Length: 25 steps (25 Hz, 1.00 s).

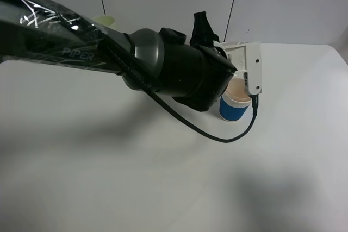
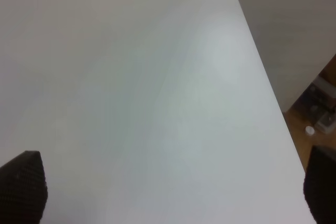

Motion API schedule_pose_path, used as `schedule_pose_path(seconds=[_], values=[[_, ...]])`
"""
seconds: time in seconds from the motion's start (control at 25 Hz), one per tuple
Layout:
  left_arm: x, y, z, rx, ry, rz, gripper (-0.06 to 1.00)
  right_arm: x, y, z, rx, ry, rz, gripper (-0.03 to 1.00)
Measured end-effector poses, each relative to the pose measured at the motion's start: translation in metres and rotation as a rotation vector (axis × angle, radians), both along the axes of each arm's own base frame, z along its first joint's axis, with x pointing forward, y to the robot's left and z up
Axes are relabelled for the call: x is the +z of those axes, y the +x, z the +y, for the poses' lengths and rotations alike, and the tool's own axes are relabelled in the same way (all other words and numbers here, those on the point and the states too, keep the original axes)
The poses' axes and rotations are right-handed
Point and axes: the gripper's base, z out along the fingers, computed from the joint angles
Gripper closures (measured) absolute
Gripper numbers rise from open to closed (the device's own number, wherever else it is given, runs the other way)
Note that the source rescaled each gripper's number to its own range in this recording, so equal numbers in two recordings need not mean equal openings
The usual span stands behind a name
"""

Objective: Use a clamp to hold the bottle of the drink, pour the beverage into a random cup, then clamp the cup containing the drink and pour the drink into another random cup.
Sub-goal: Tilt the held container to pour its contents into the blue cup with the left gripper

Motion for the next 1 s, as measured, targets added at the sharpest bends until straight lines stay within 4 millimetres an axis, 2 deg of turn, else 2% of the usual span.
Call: schedule_pose_path(seconds=[0.48, 1.0], values=[[0.009, 0.003, -0.006, -0.089, 0.058, -0.108, 0.94, 0.0, 0.0, 0.0, 0.0, 0.0, 0.0, -0.03], [0.012, 0.012, -0.002, -0.11, 0.086, -0.152, 0.94, 0.0, 0.0, 0.0, 0.0, 0.0, 0.0, -0.03]])
